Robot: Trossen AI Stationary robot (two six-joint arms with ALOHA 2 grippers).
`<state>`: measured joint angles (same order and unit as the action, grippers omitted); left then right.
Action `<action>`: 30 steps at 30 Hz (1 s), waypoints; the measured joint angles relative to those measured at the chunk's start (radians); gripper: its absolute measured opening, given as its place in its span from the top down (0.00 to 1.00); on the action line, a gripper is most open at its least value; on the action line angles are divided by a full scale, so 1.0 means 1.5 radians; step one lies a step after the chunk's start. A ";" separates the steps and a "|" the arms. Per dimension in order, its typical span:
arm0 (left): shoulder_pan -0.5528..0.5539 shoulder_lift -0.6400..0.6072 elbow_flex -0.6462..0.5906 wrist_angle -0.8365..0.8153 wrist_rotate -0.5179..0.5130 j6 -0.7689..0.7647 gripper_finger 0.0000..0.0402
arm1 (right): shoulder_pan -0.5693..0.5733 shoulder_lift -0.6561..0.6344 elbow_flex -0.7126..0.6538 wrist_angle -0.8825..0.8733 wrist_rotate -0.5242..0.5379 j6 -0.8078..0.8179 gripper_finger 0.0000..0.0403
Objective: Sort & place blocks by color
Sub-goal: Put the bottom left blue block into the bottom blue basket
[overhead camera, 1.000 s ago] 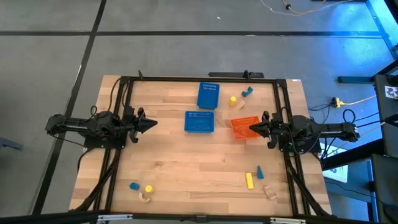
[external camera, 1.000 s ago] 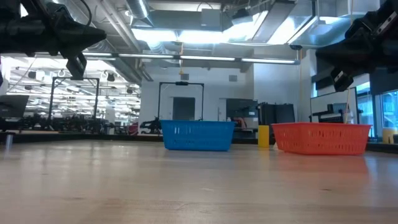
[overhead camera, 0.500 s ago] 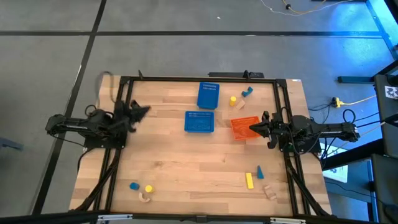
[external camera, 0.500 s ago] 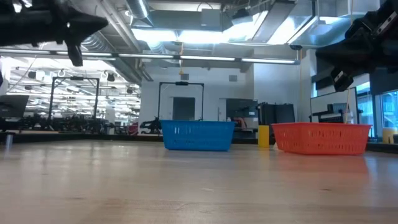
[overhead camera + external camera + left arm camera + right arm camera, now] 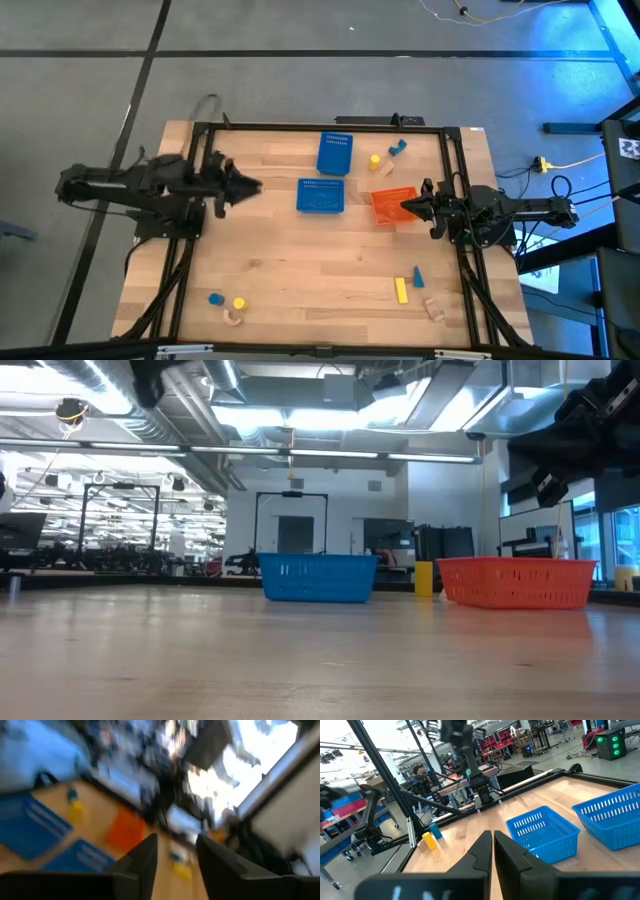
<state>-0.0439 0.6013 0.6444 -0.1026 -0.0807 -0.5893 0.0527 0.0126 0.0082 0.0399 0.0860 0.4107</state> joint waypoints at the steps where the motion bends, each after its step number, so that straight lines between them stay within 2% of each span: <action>1: -0.007 0.037 0.043 -0.058 0.037 -0.006 0.63 | 0.000 0.000 0.000 0.000 0.000 0.000 0.95; 4: -0.056 0.155 0.175 -0.215 0.125 -0.021 0.61 | 0.000 0.000 0.000 0.000 0.000 0.000 0.95; 7: -0.141 0.259 0.291 -0.372 0.157 -0.025 0.61 | 0.000 0.000 0.000 0.000 0.000 0.000 0.95; 11: -0.276 0.383 0.401 -0.584 0.113 -0.035 0.60 | 0.000 0.000 0.000 0.000 0.000 0.000 0.95; 14: -0.374 0.449 0.428 -0.676 0.073 -0.077 0.61 | 0.000 0.000 0.000 0.000 0.000 0.000 0.95; 17: -0.465 0.496 0.413 -0.690 0.061 -0.148 0.60 | 0.000 0.000 0.000 0.000 0.000 0.000 0.95; 21: -0.556 0.548 0.373 -0.650 0.072 -0.232 0.59 | 0.000 0.000 0.000 0.000 0.000 0.000 0.95; 25: -0.613 0.589 0.337 -0.576 0.062 -0.281 0.58 | 0.000 0.000 0.000 0.000 0.000 0.000 0.95; 30: -0.657 0.629 0.305 -0.576 0.013 -0.319 0.58 | 0.000 0.000 0.000 0.000 0.000 0.000 0.95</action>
<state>-1.0298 1.5452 1.1021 -0.9661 -0.0619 -1.0681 0.0525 0.0128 0.0082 0.0401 0.0860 0.4107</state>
